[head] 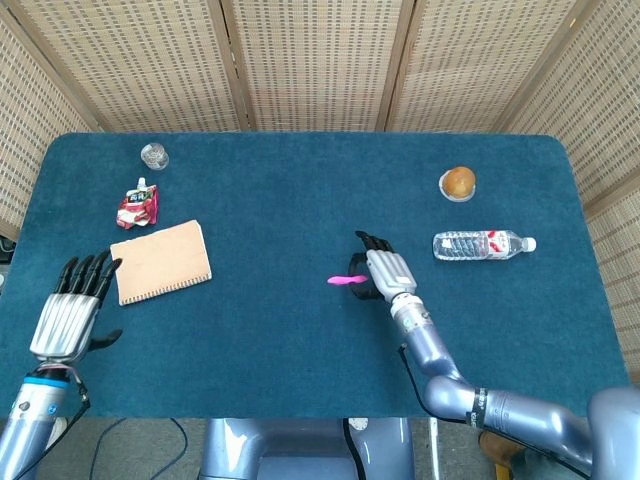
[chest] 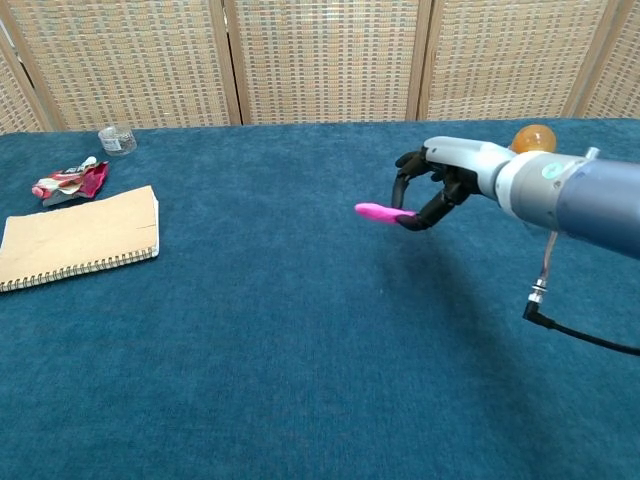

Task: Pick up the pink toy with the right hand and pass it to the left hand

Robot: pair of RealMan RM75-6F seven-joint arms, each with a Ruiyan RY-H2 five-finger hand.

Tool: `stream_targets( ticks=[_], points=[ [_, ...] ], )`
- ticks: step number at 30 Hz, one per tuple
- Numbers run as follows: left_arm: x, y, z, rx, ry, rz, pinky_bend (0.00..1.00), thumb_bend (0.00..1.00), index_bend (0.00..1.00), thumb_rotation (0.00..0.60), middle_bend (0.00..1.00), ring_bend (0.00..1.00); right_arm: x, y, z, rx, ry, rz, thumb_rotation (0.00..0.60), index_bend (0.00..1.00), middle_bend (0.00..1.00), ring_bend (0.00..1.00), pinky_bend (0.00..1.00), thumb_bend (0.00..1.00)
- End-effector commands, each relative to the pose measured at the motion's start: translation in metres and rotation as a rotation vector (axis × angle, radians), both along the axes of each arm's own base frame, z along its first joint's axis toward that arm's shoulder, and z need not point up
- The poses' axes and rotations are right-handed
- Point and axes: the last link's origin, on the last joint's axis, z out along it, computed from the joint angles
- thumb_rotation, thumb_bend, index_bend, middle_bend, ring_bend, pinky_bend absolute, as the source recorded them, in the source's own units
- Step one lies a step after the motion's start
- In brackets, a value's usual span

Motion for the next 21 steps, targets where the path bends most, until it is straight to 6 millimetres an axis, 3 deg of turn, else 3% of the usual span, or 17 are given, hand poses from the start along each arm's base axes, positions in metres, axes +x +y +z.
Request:
stream_targets(
  ticks=[1, 7, 17, 21],
  points=[
    [0.019, 0.020, 0.002, 0.006, 0.052, -0.113, 0.00, 0.00, 0.00, 0.600, 0.00, 0.00, 0.032, 0.001, 0.003, 0.054, -0.097, -0.029, 0.600, 0.65, 0.11, 0.00, 0.00, 0.57],
    [0.055, 0.047, -0.006, -0.054, 0.096, -0.277, 0.00, 0.00, 0.00, 0.600, 0.00, 0.00, 0.064, 0.003, -0.002, 0.103, -0.173, -0.072, 0.600, 0.65, 0.11, 0.00, 0.00, 0.57],
    [0.112, 0.075, -0.032, -0.134, 0.100, -0.517, 0.00, 0.00, 0.01, 0.600, 0.00, 0.00, 0.105, 0.000, -0.015, 0.164, -0.287, -0.139, 0.600, 0.65, 0.11, 0.00, 0.00, 0.57],
    [0.130, 0.085, -0.044, -0.156, 0.084, -0.576, 0.00, 0.10, 0.08, 0.600, 0.00, 0.00, 0.118, 0.000, -0.019, 0.171, -0.298, -0.138, 0.600, 0.65, 0.11, 0.00, 0.00, 0.57]
  ],
)
